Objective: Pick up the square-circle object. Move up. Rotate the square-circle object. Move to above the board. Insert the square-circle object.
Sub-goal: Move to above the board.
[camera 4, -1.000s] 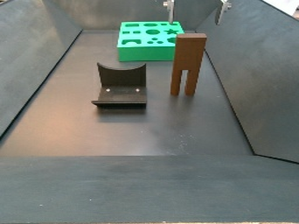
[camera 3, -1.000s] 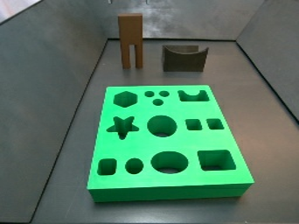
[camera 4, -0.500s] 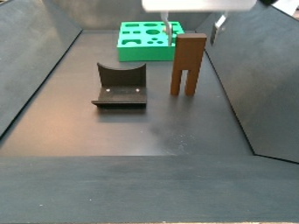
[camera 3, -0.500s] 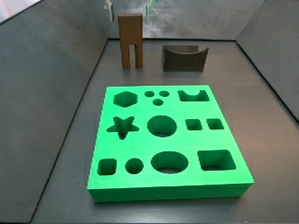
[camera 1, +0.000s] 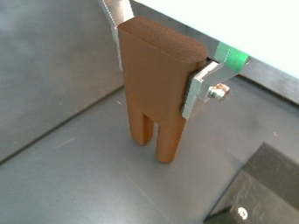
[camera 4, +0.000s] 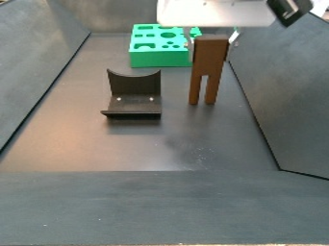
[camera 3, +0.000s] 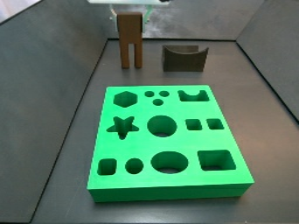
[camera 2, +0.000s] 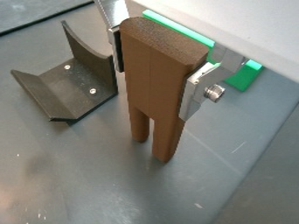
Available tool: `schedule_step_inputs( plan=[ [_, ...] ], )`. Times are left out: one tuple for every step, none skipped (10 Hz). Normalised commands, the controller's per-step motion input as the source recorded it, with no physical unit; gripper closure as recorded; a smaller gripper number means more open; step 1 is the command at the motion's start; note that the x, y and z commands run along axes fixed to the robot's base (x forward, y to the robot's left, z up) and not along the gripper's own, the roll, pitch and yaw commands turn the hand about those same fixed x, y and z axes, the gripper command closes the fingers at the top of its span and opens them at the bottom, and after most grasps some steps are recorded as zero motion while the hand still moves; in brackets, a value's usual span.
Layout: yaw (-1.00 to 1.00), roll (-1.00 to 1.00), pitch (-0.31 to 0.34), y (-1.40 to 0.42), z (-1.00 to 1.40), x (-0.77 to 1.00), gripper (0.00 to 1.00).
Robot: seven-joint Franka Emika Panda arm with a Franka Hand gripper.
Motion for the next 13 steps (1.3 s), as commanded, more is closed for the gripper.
schedule_step_inputs(
  plan=[
    [0.19, -0.11, 0.010, -0.02, 1.00, -0.17, 1.00],
    [0.15, -0.10, 0.013, -0.02, 1.00, -0.16, 1.00],
    [0.09, -0.09, 0.029, -0.02, 1.00, -0.14, 1.00],
    [0.06, -0.08, 0.038, -0.01, 1.00, -0.13, 1.00],
    [0.05, -0.06, 0.032, -0.01, 1.00, -0.12, 1.00],
    [0.04, -0.05, 0.033, -0.01, 1.00, -0.11, 1.00],
    [0.03, -0.04, 0.039, 0.00, 0.85, -0.07, 1.00],
    [0.03, -0.03, 0.051, 0.00, 0.67, -0.04, 1.00],
    [0.03, -0.02, 0.070, 0.00, 0.44, 0.00, 1.00],
    [0.03, -0.02, 0.081, 0.01, 0.33, 0.00, 1.00],
    [-0.42, 0.19, 0.241, -1.00, 0.32, 0.27, 1.00],
    [-0.37, 0.19, 0.232, -1.00, 0.29, 0.27, 1.00],
    [-0.22, 0.15, 0.222, -1.00, 0.30, 0.29, 1.00]
  ],
)
